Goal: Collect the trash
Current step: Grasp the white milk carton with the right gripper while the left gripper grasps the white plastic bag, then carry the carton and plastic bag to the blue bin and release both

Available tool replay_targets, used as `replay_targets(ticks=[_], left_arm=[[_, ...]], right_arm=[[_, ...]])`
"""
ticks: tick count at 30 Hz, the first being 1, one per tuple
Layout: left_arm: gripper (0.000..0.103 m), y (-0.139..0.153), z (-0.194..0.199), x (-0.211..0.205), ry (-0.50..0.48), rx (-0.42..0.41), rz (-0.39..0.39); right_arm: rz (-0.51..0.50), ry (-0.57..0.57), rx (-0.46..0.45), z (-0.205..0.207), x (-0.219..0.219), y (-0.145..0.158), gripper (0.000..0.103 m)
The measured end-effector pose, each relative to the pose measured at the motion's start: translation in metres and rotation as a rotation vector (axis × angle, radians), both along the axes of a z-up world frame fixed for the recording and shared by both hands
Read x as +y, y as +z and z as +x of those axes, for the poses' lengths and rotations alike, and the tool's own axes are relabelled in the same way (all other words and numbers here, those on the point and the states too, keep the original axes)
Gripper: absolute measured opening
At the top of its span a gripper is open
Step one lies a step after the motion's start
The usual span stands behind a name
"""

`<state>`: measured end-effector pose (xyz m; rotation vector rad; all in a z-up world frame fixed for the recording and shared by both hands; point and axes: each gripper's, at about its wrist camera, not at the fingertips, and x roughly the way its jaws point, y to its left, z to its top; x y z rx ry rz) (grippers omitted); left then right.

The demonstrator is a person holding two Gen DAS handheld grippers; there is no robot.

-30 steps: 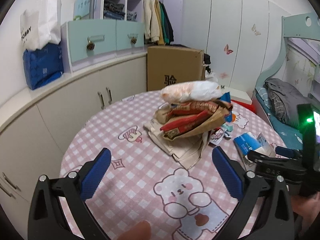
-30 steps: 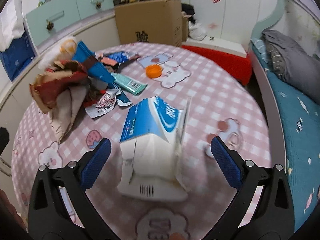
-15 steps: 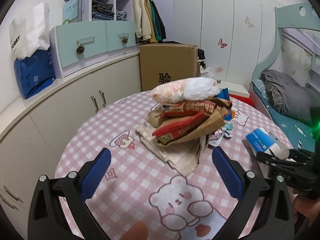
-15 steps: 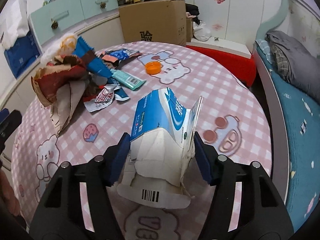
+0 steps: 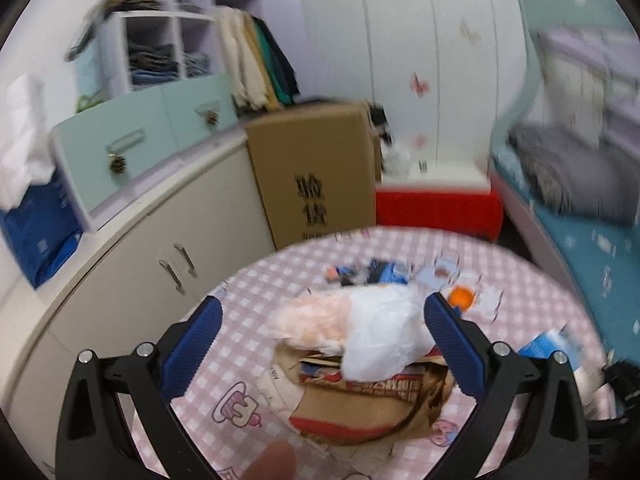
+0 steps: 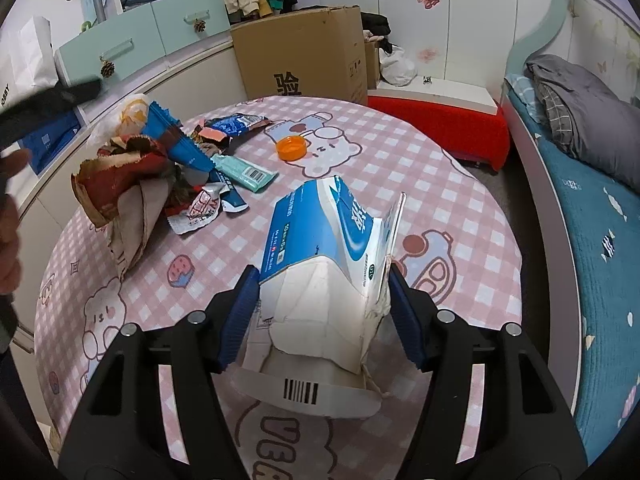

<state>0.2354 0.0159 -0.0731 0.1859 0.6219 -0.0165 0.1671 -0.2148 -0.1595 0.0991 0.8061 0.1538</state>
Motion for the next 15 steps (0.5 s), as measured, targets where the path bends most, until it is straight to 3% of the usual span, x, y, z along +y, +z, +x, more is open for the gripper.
replay_targets(ticks=[3, 6, 8, 9, 10, 12, 13, 15], left_arm=[[0.099, -0.018, 0.015, -0.008, -0.012, 0.043, 0.025], [0.094, -0.031, 0.019, -0.002, -0.036, 0.066, -0.038], [0.074, -0.036, 0.02, 0.002, -0.056, 0.088, -0.084], [0.059, -0.041, 0.02, 0.003, -0.07, 0.11, -0.109], [0.051, -0.044, 0.02, 0.003, -0.082, 0.126, -0.126], [0.045, -0.048, 0.015, 0.004, -0.09, 0.117, -0.124], [0.037, -0.049, 0.013, 0.005, -0.088, 0.109, -0.122], [0.026, -0.049, 0.008, 0.013, -0.105, 0.11, -0.177]], right_arm=[[-0.001, 0.008, 0.001, 0.001, 0.001, 0.0, 0.063], [-0.001, 0.018, 0.001, 0.001, 0.003, -0.001, 0.063], [-0.001, 0.019, 0.001, 0.0, 0.003, -0.002, 0.063], [0.0, 0.019, 0.001, -0.001, 0.002, -0.002, 0.063], [0.001, 0.017, 0.001, -0.001, 0.002, -0.002, 0.063], [0.005, 0.015, 0.0, -0.002, 0.0, -0.002, 0.063], [0.005, 0.014, -0.001, -0.004, 0.001, -0.002, 0.063], [0.004, 0.012, -0.003, -0.006, 0.001, -0.001, 0.063]])
